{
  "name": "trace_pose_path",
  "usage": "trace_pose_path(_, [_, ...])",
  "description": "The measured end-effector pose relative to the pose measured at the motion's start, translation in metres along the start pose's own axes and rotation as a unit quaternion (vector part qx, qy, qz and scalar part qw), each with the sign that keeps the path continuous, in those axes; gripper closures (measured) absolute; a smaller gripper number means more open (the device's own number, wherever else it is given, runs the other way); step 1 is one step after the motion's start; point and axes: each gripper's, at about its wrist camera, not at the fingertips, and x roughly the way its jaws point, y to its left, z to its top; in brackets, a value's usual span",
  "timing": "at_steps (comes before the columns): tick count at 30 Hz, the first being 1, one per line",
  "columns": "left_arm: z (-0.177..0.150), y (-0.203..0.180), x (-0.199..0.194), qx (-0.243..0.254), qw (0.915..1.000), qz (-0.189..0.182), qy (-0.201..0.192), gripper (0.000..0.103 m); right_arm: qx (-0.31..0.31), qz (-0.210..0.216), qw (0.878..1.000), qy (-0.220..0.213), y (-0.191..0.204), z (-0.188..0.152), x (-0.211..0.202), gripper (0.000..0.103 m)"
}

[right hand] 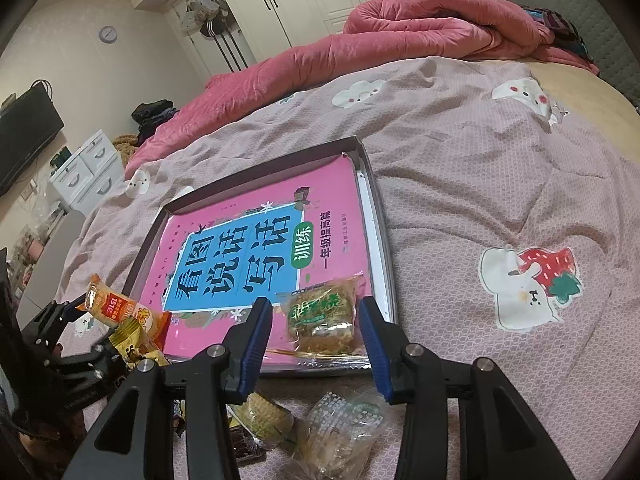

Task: Organize snacks
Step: 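Lower the chip bag onto the tray and open the left tool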

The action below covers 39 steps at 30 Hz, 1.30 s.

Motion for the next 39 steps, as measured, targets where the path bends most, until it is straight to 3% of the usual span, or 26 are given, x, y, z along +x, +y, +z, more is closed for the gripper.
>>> trace_pose_path(4, [0.0, 0.003, -0.003, 0.009, 0.9999, 0.005, 0.001, 0.024, 0.003, -0.001, 1.0, 0.0, -0.001, 0.0, 0.0, 0.058])
trace_pose_path(8, [-0.001, 0.017, -0.001, -0.039, 0.9979, -0.05, 0.014, 0.023, 0.004, 0.001, 1.0, 0.001, -0.001, 0.0, 0.0, 0.058])
trace_pose_path(13, [-0.006, 0.047, 0.003, -0.148, 0.9762, -0.155, 0.032, 0.023, 0.005, 0.003, 1.0, 0.001, -0.001, 0.001, 0.0, 0.058])
trace_pose_path(18, [-0.011, 0.058, 0.004, -0.197, 0.961, -0.191, 0.033, 0.023, 0.007, 0.004, 1.0, -0.002, -0.001, 0.001, -0.002, 0.058])
trace_pose_path(22, [-0.007, 0.061, -0.001, -0.193, 0.9641, -0.18, 0.027, 0.023, 0.006, 0.003, 1.0, -0.005, -0.001, 0.001, -0.004, 0.058])
trace_pose_path(29, [-0.002, 0.048, 0.006, -0.104, 0.9915, -0.071, 0.033, 0.023, 0.004, 0.0, 1.0, -0.007, -0.002, 0.0, -0.007, 0.057])
trace_pose_path(34, [-0.014, 0.044, 0.024, -0.083, 0.9909, -0.077, 0.073, 0.022, 0.005, -0.001, 1.0, -0.008, -0.002, 0.0, -0.009, 0.057])
trace_pose_path(39, [-0.016, 0.046, 0.016, -0.077, 0.9922, -0.071, 0.067, 0.022, 0.003, -0.001, 1.0, -0.011, -0.001, -0.001, -0.012, 0.057])
